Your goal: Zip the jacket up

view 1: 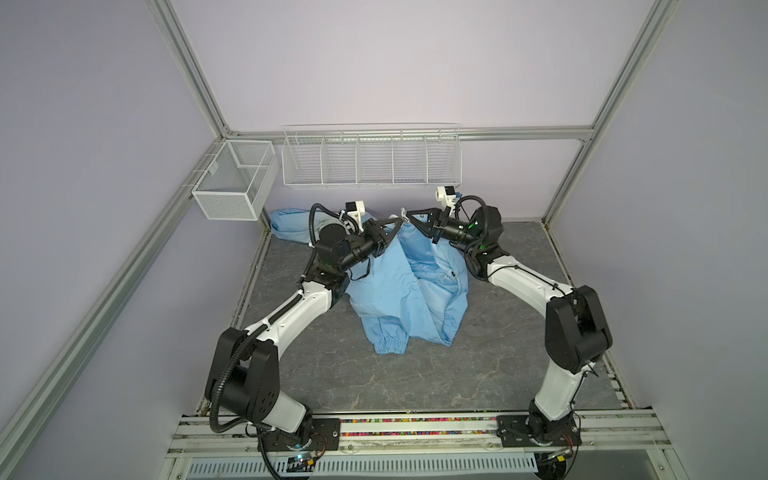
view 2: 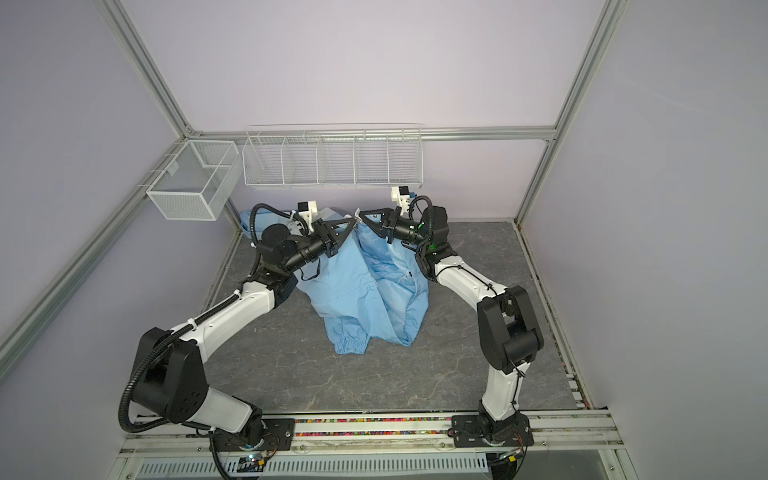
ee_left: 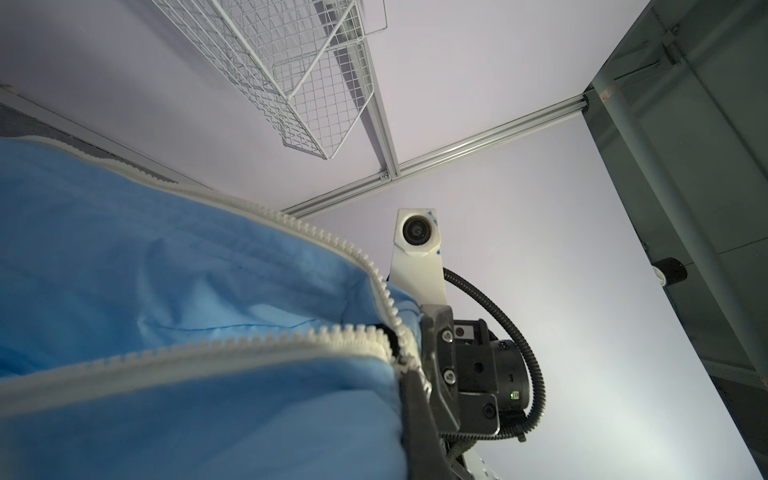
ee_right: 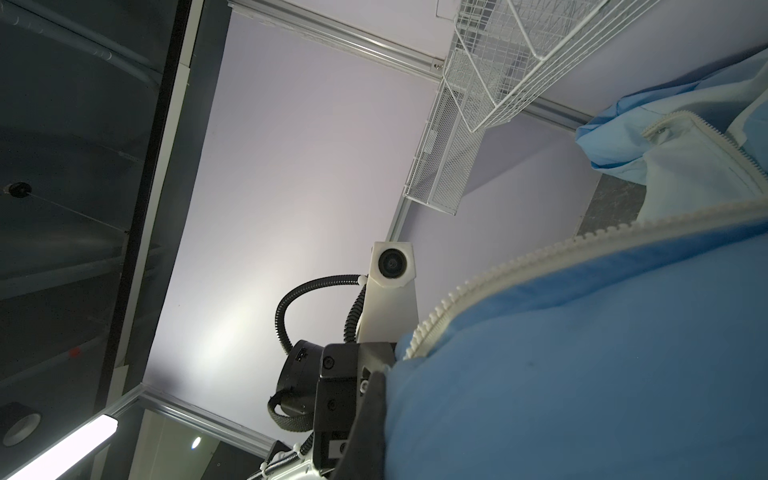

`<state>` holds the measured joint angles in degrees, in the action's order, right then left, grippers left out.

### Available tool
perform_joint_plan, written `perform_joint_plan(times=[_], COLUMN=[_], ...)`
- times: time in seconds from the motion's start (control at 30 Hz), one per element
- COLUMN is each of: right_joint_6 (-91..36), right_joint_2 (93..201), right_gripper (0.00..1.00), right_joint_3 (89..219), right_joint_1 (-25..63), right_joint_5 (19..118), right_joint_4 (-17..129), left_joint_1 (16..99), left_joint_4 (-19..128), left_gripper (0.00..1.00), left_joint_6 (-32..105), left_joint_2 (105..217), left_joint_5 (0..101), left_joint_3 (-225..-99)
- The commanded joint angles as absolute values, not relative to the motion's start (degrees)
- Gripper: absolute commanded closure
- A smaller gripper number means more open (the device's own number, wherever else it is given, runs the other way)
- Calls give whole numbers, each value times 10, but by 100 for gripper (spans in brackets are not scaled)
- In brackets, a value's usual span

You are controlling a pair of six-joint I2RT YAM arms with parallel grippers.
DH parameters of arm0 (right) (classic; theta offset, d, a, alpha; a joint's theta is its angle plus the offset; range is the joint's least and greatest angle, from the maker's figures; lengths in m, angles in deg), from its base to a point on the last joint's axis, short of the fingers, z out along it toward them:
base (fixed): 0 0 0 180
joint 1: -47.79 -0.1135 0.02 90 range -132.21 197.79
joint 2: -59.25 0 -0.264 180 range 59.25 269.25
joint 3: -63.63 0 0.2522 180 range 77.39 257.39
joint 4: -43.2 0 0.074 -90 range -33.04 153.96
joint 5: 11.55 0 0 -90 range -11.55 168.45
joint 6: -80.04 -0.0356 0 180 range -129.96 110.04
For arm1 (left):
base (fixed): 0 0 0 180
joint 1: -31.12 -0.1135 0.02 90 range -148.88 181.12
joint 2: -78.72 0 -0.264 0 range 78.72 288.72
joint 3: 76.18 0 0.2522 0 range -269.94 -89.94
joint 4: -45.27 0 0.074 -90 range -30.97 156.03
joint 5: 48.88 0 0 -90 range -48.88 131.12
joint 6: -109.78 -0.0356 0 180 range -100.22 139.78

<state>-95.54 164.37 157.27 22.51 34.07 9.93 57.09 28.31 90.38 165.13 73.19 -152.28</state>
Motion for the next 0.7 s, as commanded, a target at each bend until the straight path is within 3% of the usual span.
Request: perform_joint_plan(times=[0.0,0.33,0.67], right_joint_6=[-978,-939,-959], right_joint_2=[1635,1630,1640], right_gripper=[93,93,93], right_joint_3=[1610,1562,1570], right_joint_1=[233,228,227], right_joint_5=[418,422,432], right_joint_4=[55,84,65], left_joint_1=[608,610,616], left_joint_4=[360,216,279], left_gripper=[100,100,100], left_joint_6=[882,980,945], left_joint_2=[1643,1654,1636], left_joint_5=[851,864,871], left_joint_3=[-1499,-1510,-1513])
